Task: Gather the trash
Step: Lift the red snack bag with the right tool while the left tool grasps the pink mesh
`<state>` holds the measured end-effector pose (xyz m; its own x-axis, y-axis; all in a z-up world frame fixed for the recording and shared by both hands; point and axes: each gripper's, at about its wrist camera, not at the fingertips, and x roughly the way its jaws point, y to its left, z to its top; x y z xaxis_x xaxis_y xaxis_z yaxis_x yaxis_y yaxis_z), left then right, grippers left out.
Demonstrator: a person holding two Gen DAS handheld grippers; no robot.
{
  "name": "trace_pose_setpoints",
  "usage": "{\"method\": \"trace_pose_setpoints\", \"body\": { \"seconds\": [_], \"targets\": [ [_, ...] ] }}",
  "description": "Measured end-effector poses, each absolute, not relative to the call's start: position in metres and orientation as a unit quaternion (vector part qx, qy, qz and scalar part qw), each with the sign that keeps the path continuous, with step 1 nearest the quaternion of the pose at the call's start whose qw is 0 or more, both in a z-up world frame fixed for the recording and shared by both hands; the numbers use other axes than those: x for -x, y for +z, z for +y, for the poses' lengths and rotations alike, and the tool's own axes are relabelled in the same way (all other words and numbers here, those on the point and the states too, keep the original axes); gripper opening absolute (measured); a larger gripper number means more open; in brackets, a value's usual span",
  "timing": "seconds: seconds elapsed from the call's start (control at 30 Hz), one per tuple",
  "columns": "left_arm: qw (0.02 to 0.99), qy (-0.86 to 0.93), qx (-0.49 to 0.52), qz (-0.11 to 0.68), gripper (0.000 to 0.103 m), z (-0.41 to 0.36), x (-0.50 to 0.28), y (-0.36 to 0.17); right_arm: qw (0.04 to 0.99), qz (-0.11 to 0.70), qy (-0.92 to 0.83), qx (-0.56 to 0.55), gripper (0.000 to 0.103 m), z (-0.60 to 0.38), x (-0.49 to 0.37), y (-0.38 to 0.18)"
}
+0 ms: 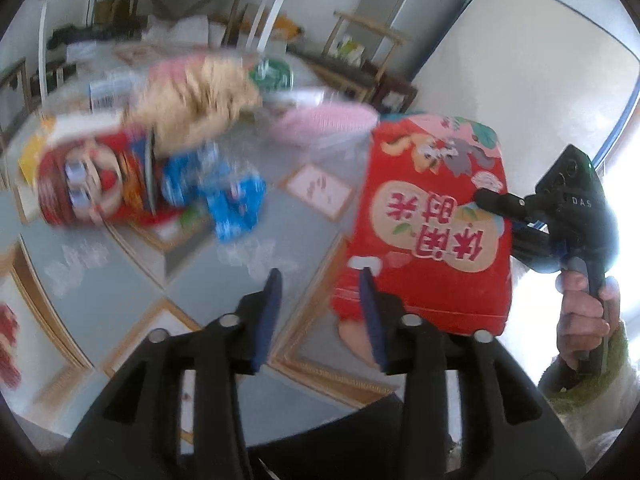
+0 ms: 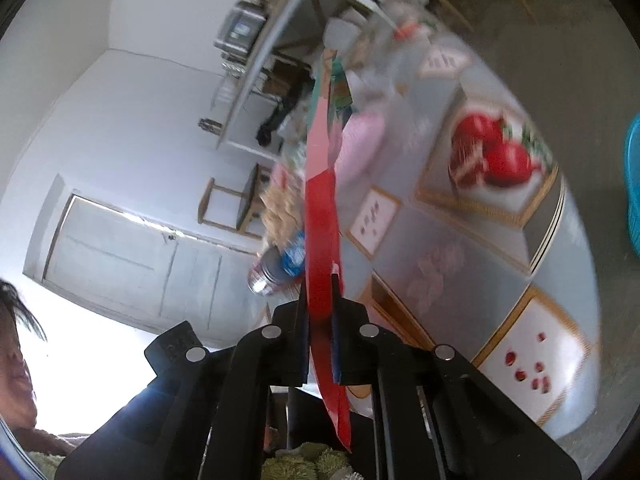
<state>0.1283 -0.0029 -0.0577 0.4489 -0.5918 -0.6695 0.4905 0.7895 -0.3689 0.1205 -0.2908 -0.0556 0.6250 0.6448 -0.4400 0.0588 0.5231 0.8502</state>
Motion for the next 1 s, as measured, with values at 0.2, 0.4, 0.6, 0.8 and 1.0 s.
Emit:
{"method": "trace_pose_setpoints", "body": {
  "seconds": [0.2, 0.4, 0.6, 0.8, 1.0],
  "targets": [
    [0.888, -0.311, -0.035, 0.336, 0.060, -0.019, -0.152, -0.011, 0.815, 0.354, 0.151, -0.433, 0.008, -0.313, -0.115, -0.025],
    [0.887, -0.321, -0.167, 0.287, 0.065, -0.073, -0.187, 0.007, 0.829, 0.339, 0.123, -0.427, 0.008, -0.330, -0.107, -0.021],
    [0.843, -0.339, -0.254, 0.330, 0.065, -0.126, -0.230, -0.026, 0.825, 0.334, 0.113, -0.441, 0.008, -0.340, -0.106, -0.025],
    [0.814, -0.332, -0.282, 0.383, 0.065, -0.143, -0.258, -0.055, 0.823, 0.330, 0.113, -0.449, 0.008, -0.351, -0.112, -0.032],
    [0.802, -0.351, -0.215, 0.433, 0.060, -0.134, -0.291, -0.052, 0.818, 0.330, 0.113, -0.458, 0.008, -0.358, -0.118, -0.040]
  ]
}}
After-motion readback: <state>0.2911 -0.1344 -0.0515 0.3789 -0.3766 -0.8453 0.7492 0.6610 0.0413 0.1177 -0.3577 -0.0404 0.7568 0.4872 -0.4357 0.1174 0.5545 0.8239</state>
